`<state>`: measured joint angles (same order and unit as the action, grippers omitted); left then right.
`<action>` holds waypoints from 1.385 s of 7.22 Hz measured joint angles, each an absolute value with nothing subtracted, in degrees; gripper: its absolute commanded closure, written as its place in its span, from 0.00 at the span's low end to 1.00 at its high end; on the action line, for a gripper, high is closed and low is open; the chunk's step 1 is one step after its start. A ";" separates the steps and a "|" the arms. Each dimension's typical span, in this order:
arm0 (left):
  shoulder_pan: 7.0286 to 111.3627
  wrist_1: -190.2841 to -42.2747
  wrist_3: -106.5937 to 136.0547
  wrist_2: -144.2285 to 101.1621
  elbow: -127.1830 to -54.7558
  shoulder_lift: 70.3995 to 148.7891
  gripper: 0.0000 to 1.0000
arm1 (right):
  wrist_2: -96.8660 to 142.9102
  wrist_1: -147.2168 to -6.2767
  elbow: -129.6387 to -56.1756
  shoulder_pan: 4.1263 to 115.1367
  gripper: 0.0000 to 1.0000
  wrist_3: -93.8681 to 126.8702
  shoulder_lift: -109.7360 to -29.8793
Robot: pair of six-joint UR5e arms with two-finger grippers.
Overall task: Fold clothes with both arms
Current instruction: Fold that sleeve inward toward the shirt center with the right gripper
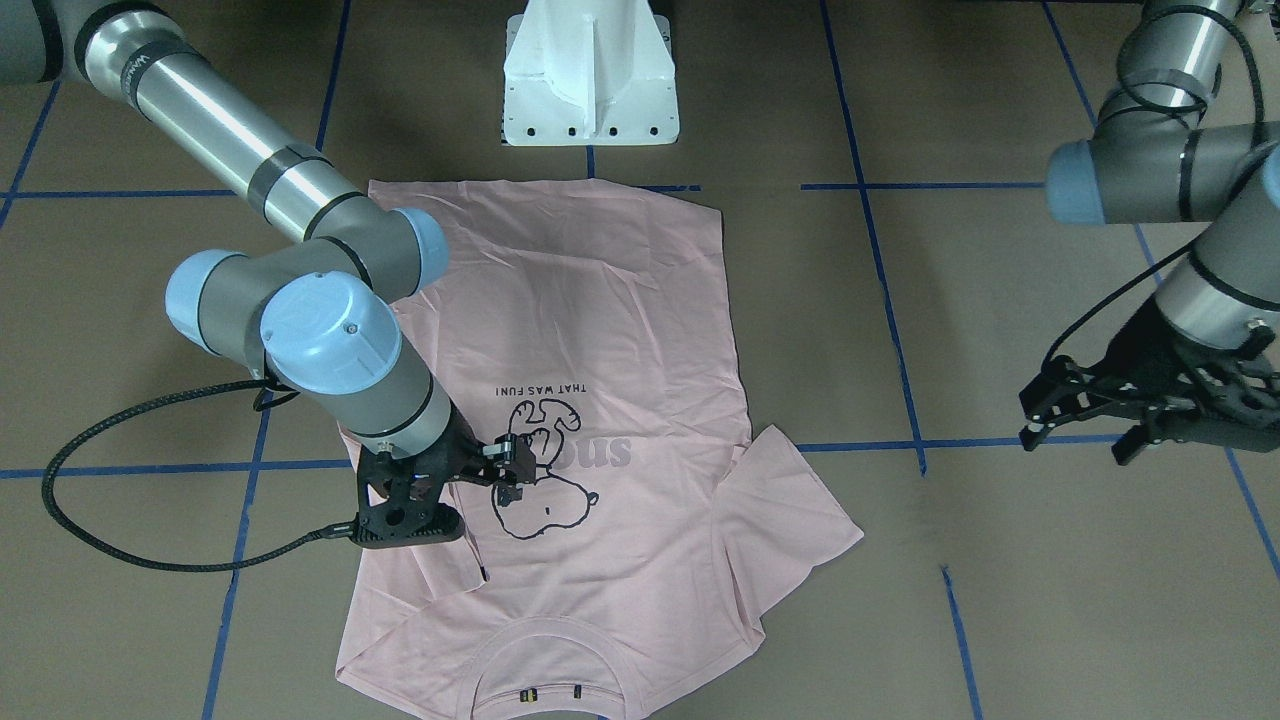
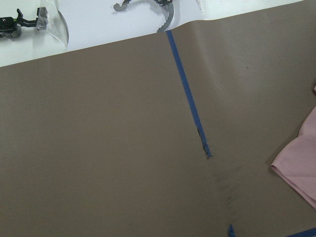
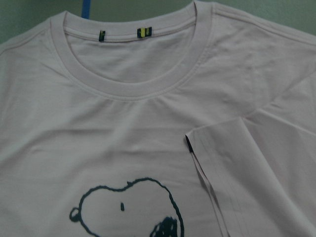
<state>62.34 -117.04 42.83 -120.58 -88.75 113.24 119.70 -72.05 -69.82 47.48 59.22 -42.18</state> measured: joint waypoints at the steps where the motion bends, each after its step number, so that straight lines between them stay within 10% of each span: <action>1: 58.17 -120.56 51.74 -116.65 -88.51 113.40 0.02 | 120.83 -79.28 -77.69 48.31 0.00 59.15 -45.94; 4: 46.71 -123.30 66.65 -101.69 -79.96 120.31 0.02 | 126.80 -85.81 -89.77 53.53 0.00 53.05 -56.99; 10: 44.92 -129.34 67.06 -95.69 -66.06 126.96 0.07 | 127.72 -85.36 -90.61 54.45 0.00 50.79 -59.43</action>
